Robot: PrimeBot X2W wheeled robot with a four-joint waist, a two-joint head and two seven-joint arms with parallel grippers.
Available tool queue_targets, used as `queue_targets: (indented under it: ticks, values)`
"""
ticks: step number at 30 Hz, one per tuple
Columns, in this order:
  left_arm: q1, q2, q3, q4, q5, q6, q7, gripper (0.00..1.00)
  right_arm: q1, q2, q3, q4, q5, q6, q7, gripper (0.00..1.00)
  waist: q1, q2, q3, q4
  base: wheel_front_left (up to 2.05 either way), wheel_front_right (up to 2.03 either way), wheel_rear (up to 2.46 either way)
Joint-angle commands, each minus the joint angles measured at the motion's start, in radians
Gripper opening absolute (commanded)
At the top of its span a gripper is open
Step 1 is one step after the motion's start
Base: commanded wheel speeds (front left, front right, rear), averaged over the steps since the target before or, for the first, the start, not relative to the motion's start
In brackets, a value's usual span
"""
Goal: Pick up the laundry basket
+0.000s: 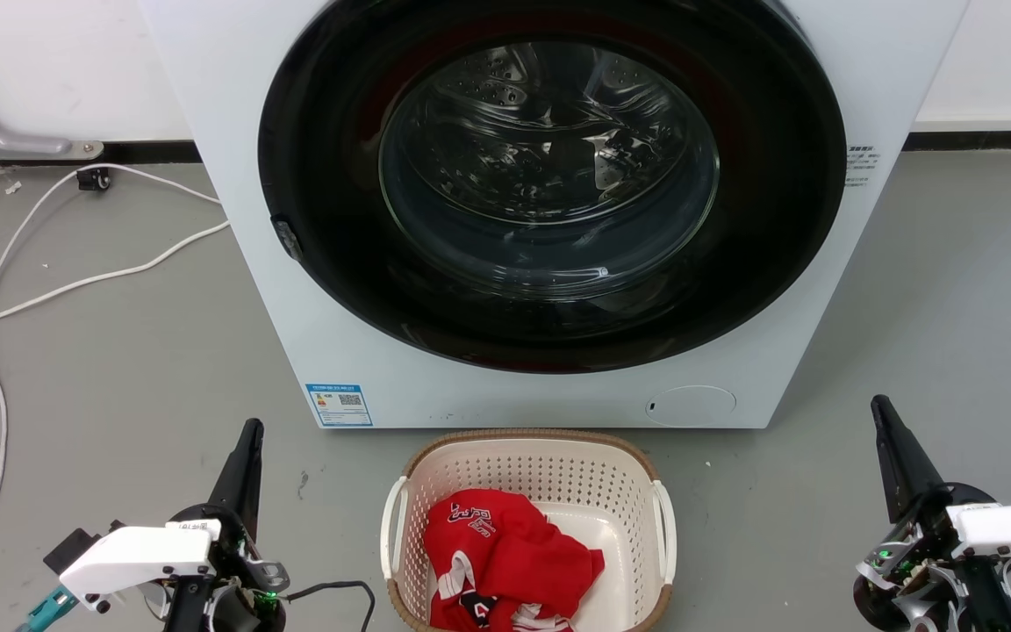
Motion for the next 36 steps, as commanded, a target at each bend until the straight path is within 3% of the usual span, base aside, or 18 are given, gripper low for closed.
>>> queue_targets:
  ticks: [1,2,3,4,5,22,29,36]
  values:
    - [-0.011,-0.001,0.003,0.001,0.007,-0.004,0.001,0.0,-0.011,0.004,-0.002,0.001,-0.004,0.0,0.003,0.0,0.0,0.0,0.0,0.0,0.0,0.0,0.0]
    - [-0.011,-0.001,0.003,0.002,0.007,-0.004,0.001,0.0,-0.011,0.004,-0.002,0.001,-0.004,0.0,0.003,0.0,0.0,0.0,0.0,0.0,0.0,0.0,0.0]
    - [-0.011,-0.001,0.003,0.002,0.007,-0.004,0.001,1.0,-0.011,0.004,-0.002,0.001,-0.004,0.0,0.003,1.0,0.0,0.0,0.0,0.0,0.0,0.0,0.0]
    - [0.002,0.0,0.0,0.003,0.001,0.0,-0.001,0.0,0.002,0.0,0.0,0.002,0.0,0.0,-0.001,0.0,0.0,0.0,0.0,0.0,0.0,0.0,0.0]
    - [0.006,-0.002,-0.001,0.009,0.001,0.001,-0.001,1.0,0.007,0.001,0.001,0.008,0.0,0.0,-0.001,1.0,0.0,0.0,0.0,0.0,0.0,0.0,0.0]
    - [0.045,-0.005,-0.004,0.003,0.074,0.002,-0.077,1.0,0.032,0.002,0.014,-0.024,-0.068,0.0,-0.077,1.0,0.0,0.0,0.002,0.0,0.0,0.0,0.0]
    - [0.044,-0.005,0.026,-0.007,0.14,0.013,-0.107,1.0,0.026,0.003,-0.007,-0.047,-0.21,0.0,-0.107,1.0,0.0,0.0,0.003,0.001,0.0,0.0,0.0]
    - [0.045,-0.005,0.069,-0.051,0.254,0.034,-0.135,1.0,0.02,0.003,0.004,-0.088,-0.436,0.0,-0.135,1.0,0.0,0.0,0.005,0.003,0.0,0.0,0.0]
